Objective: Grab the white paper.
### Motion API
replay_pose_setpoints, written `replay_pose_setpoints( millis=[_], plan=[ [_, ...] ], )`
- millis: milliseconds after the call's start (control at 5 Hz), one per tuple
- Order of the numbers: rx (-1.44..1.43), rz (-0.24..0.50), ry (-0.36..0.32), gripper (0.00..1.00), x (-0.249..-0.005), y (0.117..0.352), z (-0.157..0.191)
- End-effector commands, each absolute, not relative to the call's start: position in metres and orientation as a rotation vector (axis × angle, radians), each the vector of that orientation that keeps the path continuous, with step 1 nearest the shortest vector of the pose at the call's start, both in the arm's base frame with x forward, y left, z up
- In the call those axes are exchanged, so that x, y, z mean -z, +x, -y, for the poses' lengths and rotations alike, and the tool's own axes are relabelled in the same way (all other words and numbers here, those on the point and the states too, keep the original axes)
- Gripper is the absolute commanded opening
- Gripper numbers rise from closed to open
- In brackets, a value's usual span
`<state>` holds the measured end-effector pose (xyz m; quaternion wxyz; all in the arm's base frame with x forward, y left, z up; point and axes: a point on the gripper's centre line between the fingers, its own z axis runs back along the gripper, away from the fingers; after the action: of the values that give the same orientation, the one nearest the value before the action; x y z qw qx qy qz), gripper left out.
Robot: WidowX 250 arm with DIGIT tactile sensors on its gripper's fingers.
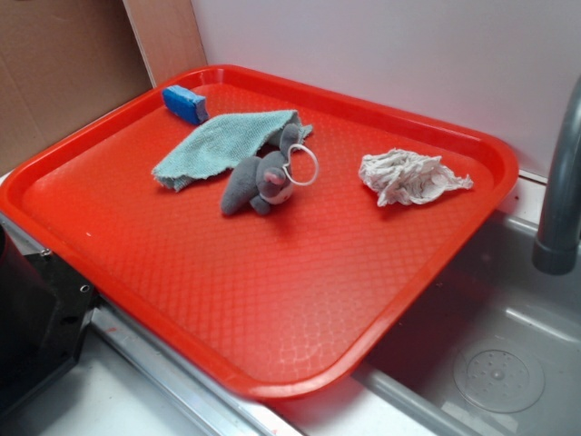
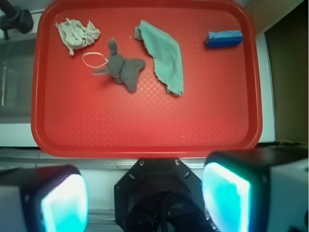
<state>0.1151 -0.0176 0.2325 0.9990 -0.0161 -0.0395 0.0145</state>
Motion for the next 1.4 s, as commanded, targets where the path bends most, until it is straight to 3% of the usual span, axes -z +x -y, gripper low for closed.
replay_pose_setpoints(
  millis=[0,600,1000,1200],
  plan=[
    [0.054,0.158,0.011,1.0,-0.222,0.153,0.031],
    [0.143,0.294,-0.015,1.0,-0.168,0.229,0.07],
    [0.224,0.284,-0.043,1.0,-0.12,0.283,0.101],
    [0.283,0.252,-0.104,1.0,-0.093,0.307,0.115]
  ],
)
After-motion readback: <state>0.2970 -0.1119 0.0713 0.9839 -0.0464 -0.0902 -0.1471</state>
